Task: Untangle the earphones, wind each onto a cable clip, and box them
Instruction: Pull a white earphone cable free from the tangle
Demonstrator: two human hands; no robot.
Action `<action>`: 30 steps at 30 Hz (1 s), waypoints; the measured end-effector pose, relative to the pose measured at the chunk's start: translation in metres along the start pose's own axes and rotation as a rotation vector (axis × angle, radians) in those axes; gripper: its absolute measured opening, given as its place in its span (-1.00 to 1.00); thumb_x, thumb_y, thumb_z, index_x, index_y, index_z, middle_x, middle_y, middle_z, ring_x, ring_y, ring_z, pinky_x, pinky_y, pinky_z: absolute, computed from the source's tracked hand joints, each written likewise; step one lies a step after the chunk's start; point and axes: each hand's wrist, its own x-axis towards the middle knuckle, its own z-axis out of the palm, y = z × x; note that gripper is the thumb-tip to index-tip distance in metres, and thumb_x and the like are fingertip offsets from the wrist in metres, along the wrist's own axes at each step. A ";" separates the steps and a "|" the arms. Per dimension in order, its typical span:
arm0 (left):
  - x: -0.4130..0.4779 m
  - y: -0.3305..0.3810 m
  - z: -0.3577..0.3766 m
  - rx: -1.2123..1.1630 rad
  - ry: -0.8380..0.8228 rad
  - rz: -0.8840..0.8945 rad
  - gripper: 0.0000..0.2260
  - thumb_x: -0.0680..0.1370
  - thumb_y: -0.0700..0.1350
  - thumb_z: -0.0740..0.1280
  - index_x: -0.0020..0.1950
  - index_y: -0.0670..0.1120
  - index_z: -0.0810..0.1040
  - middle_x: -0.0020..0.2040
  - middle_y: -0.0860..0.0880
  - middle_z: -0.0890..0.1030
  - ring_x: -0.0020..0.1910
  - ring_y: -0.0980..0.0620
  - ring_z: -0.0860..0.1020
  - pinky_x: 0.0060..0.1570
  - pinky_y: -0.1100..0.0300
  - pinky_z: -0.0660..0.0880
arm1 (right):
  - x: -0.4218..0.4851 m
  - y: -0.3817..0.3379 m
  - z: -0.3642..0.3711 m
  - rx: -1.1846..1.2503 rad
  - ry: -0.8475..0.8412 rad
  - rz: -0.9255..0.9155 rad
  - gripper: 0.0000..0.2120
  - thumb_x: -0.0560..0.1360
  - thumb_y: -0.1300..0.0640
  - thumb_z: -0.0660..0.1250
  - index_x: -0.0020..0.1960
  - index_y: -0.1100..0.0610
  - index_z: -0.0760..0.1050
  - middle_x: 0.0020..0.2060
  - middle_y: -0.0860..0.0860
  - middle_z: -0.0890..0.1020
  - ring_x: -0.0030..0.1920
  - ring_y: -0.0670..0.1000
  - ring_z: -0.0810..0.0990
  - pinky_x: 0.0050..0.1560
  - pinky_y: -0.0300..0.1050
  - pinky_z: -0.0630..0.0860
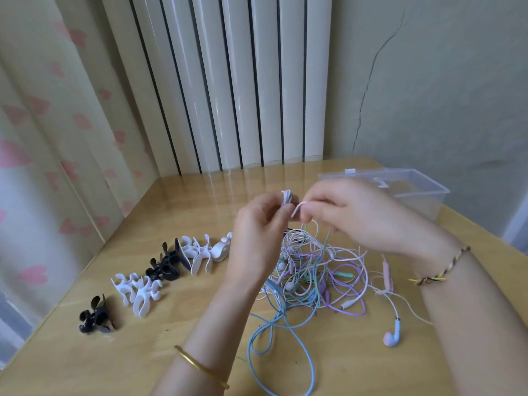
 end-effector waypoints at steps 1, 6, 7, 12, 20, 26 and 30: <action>-0.001 0.002 0.001 0.001 -0.066 -0.009 -0.84 0.58 -0.29 0.25 -0.04 -0.12 0.61 -0.23 0.05 0.65 -0.26 0.23 0.60 -0.20 0.39 0.46 | 0.002 0.003 -0.002 -0.016 0.094 -0.005 -0.84 0.53 0.17 0.27 -0.20 0.07 0.57 -0.49 -0.20 0.50 -0.40 -0.25 0.44 -0.35 -0.34 0.30; -0.003 0.014 0.000 -0.245 -0.336 -0.184 -0.77 0.65 -0.24 0.12 -0.03 -0.19 0.57 -0.29 0.03 0.60 -0.33 0.18 0.51 -0.17 0.38 0.47 | 0.012 0.025 0.004 -0.081 0.354 0.002 -0.85 0.51 0.10 0.31 -0.23 -0.04 0.51 -0.35 -0.10 0.54 -0.24 -0.05 0.50 -0.16 -0.06 0.41; -0.002 0.014 -0.002 -0.339 -0.362 -0.234 -0.75 0.65 -0.23 0.10 -0.03 -0.20 0.57 -0.30 0.04 0.60 -0.33 0.17 0.51 -0.15 0.35 0.48 | 0.012 0.028 0.004 -0.072 0.372 0.020 -0.85 0.51 0.09 0.31 -0.23 -0.04 0.51 -0.36 -0.11 0.53 -0.25 -0.07 0.49 -0.17 -0.06 0.41; 0.002 0.018 -0.008 -0.751 -0.410 -0.373 -0.85 0.55 -0.16 0.20 -0.04 -0.13 0.55 -0.27 0.05 0.56 -0.32 0.17 0.49 -0.13 0.27 0.40 | 0.011 0.027 0.006 0.018 0.316 0.053 -0.82 0.54 0.11 0.29 -0.22 0.03 0.58 -0.50 -0.06 0.43 -0.41 -0.11 0.38 -0.33 -0.18 0.29; 0.005 0.017 -0.005 -0.996 -0.031 -0.496 -0.86 0.57 -0.22 0.23 -0.01 -0.10 0.58 -0.12 -0.02 0.70 -0.17 0.16 0.66 -0.20 0.26 0.39 | 0.010 0.007 0.021 -0.086 -0.084 0.081 -0.69 0.59 0.07 0.22 -0.25 0.21 0.48 -0.47 -0.02 0.38 -0.43 -0.08 0.34 -0.31 -0.11 0.29; 0.002 0.003 -0.001 -0.484 0.103 -0.184 -0.86 0.56 -0.30 0.28 0.00 -0.16 0.62 -0.04 -0.09 0.69 -0.04 0.13 0.66 -0.04 0.32 0.53 | 0.000 -0.001 0.011 -0.078 -0.255 0.079 -0.77 0.60 0.07 0.19 -0.02 0.13 0.59 -0.48 -0.06 0.45 -0.52 -0.17 0.37 -0.44 -0.35 0.32; 0.000 0.001 -0.001 0.130 -0.074 0.055 -0.81 0.63 -0.15 0.21 -0.10 -0.08 0.58 -0.21 0.03 0.62 -0.22 0.21 0.53 -0.14 0.26 0.44 | 0.003 0.005 0.004 -0.020 0.031 0.040 -0.91 0.53 0.13 0.30 -0.07 0.05 0.58 -0.38 -0.10 0.54 -0.37 -0.22 0.47 -0.28 -0.24 0.41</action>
